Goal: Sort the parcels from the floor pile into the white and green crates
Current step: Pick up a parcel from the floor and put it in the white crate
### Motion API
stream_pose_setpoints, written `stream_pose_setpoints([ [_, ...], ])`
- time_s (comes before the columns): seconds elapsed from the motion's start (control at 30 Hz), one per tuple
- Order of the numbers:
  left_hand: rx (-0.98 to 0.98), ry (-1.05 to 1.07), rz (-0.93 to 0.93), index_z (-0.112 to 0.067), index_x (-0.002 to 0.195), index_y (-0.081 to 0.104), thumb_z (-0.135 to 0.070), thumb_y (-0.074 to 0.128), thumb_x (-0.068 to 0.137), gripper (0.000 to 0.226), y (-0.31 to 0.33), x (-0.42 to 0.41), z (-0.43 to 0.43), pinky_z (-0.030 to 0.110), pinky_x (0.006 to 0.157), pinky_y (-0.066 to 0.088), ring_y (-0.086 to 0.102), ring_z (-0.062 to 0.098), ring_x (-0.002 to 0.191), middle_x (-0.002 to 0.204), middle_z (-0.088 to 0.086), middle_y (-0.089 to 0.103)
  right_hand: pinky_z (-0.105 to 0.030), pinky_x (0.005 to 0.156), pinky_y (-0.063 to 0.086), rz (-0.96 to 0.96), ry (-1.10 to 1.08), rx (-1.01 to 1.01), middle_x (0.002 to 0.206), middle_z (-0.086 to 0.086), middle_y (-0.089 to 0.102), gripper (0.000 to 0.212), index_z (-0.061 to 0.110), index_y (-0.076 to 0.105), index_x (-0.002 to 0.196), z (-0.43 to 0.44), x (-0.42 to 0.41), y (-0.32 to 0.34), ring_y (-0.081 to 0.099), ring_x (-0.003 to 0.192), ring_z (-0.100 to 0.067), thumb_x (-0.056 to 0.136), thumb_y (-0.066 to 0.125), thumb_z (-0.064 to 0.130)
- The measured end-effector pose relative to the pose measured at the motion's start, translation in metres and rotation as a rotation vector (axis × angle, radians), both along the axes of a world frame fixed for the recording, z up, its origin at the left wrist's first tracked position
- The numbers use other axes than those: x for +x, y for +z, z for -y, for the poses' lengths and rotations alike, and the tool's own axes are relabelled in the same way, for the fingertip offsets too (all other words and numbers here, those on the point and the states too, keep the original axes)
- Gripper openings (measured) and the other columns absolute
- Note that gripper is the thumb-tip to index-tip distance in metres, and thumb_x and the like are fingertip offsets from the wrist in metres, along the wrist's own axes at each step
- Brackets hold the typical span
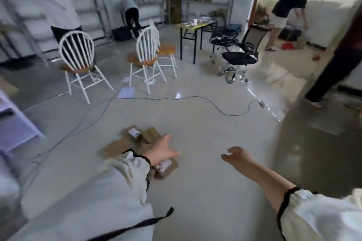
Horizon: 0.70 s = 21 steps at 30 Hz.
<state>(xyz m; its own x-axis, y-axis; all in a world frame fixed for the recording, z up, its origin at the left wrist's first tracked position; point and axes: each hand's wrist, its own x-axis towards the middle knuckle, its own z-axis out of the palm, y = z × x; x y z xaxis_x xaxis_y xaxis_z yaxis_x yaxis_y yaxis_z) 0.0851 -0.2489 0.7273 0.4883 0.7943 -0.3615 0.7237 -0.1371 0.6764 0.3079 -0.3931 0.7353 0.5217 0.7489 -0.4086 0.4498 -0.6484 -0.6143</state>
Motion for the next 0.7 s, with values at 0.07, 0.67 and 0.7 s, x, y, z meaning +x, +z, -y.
stream_pose_setpoints([
  [0.07,-0.021,0.095,-0.011,-0.017,0.146,0.029,-0.035,0.072,0.08,0.081,0.0,-0.046,-0.025,0.03,0.093,0.046,0.057,0.024,0.109,0.118,0.01,0.056,-0.019,0.079,0.036,-0.012,0.131,-0.029,0.12,-0.007,0.06,0.053,0.01,0.051,0.132,-0.049,-0.037,-0.005,0.057,0.108,-0.022,0.088,0.062,0.037],
  [0.67,-0.126,0.708,-0.11,-0.022,0.14,0.037,-0.047,0.068,0.075,0.076,-0.1,-0.22,-0.193,0.03,0.079,0.046,0.058,0.02,0.089,0.084,-0.003,0.061,-0.033,0.09,0.046,-0.005,0.827,-0.227,0.117,-0.012,0.059,0.042,0.003,0.057,0.12,-0.373,-0.208,-0.093,0.057,0.107,-0.027,0.088,0.058,0.031],
  [0.7,-0.136,0.72,-0.1,-0.022,0.14,0.038,-0.046,0.069,0.075,0.075,-0.11,-0.218,-0.203,0.029,0.079,0.046,0.058,0.018,0.089,0.086,-0.003,0.062,-0.034,0.093,0.046,-0.005,0.825,-0.238,0.12,-0.014,0.059,0.043,0.002,0.057,0.12,-0.385,-0.208,-0.104,0.056,0.11,-0.028,0.089,0.058,0.032],
])
